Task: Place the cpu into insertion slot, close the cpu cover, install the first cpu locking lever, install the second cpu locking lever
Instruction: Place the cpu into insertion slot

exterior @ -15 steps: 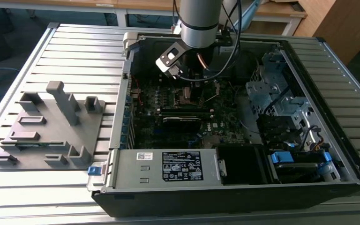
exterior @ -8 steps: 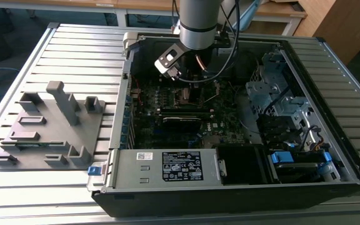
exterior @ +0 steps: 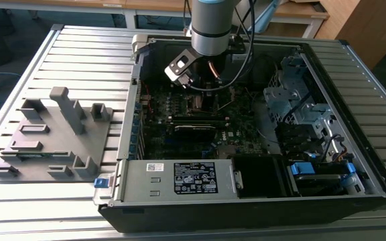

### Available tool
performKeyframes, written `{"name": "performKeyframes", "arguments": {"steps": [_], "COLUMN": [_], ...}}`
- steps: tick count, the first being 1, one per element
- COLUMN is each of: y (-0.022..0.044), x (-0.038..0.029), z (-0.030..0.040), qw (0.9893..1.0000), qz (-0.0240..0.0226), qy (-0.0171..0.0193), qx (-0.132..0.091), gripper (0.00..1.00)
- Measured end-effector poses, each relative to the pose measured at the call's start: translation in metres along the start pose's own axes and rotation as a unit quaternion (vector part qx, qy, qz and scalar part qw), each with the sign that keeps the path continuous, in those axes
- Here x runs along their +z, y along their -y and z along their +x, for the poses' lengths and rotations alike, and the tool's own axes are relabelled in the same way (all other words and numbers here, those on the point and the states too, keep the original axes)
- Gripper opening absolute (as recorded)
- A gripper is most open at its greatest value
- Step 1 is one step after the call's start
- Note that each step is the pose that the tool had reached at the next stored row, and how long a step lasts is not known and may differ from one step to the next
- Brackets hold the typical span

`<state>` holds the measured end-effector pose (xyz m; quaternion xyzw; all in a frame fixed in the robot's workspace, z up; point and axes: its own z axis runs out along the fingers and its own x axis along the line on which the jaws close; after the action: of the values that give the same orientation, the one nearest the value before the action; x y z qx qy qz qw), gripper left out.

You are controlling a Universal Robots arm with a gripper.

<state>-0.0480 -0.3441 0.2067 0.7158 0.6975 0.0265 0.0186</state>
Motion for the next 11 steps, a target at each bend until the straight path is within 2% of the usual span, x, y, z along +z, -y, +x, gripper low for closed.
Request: {"name": "performKeyframes", "arguments": {"steps": [11], "y": [0.0018], "x": [0.0003], "z": [0.0007], "qw": [1.0000], "qz": [0.0000], "qy": [0.0000], "qx": [0.000], "gripper": [0.54]}}
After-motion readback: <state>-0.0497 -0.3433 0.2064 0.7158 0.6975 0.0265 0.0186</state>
